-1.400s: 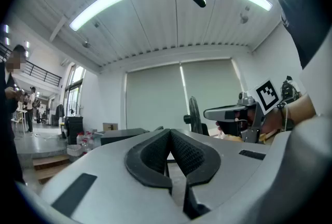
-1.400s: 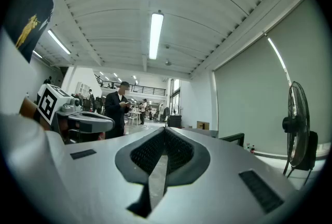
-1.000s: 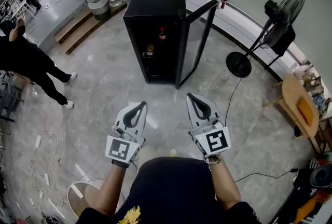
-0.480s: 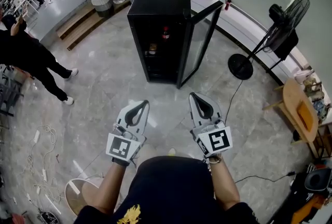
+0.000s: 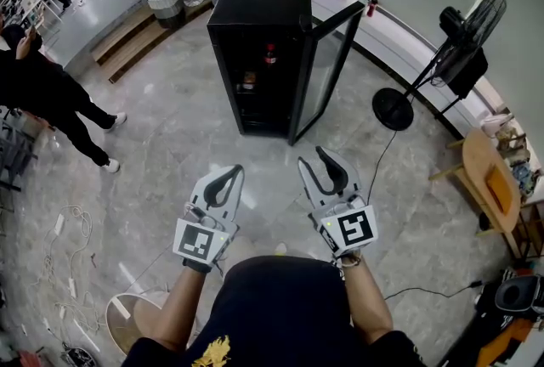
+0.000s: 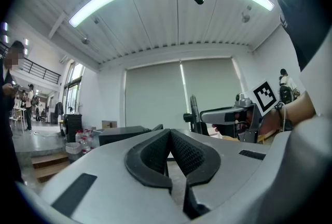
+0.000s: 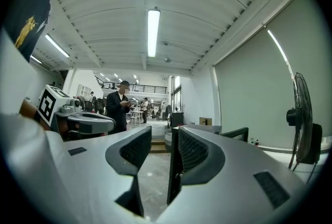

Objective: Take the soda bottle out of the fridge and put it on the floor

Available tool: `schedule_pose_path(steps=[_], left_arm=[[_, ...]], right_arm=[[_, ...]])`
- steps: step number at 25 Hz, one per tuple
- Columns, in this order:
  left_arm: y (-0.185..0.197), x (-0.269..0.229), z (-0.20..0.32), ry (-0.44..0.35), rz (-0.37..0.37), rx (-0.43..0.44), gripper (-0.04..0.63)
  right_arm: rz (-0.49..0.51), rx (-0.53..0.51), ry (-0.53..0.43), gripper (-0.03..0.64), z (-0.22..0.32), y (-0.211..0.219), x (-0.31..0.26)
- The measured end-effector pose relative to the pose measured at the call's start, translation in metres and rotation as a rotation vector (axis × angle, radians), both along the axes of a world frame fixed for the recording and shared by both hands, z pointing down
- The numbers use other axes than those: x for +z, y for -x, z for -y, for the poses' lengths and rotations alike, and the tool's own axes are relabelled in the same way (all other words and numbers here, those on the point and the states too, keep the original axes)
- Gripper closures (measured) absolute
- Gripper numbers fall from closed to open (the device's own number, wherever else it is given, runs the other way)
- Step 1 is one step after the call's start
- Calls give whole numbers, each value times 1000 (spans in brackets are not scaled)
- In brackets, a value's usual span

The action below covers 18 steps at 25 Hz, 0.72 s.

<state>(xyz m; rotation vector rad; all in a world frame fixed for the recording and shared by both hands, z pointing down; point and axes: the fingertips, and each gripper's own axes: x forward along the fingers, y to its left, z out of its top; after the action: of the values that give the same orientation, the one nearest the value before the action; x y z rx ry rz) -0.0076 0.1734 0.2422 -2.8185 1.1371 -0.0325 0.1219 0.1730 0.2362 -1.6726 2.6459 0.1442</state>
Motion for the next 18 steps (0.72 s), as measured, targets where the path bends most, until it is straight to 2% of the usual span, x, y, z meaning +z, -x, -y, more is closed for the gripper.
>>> schedule_pose_path(steps=[3, 5, 7, 13, 18], left_arm=[[0, 1, -1, -3, 2, 2, 580], [-2, 2, -1, -2, 3, 4, 580], [-2, 3, -1, 1, 4, 5, 580], [0, 6, -3, 0, 9, -5, 580], [15, -1, 1, -6, 1, -78, 580]], right_arm=[[0, 0, 13, 390, 1, 0, 3], [-6, 1, 27, 286, 3, 1, 8], [-16, 1, 39, 232, 5, 2, 12], [-20, -7, 43, 230, 6, 4, 16], [6, -4, 66, 230, 18, 1, 21]])
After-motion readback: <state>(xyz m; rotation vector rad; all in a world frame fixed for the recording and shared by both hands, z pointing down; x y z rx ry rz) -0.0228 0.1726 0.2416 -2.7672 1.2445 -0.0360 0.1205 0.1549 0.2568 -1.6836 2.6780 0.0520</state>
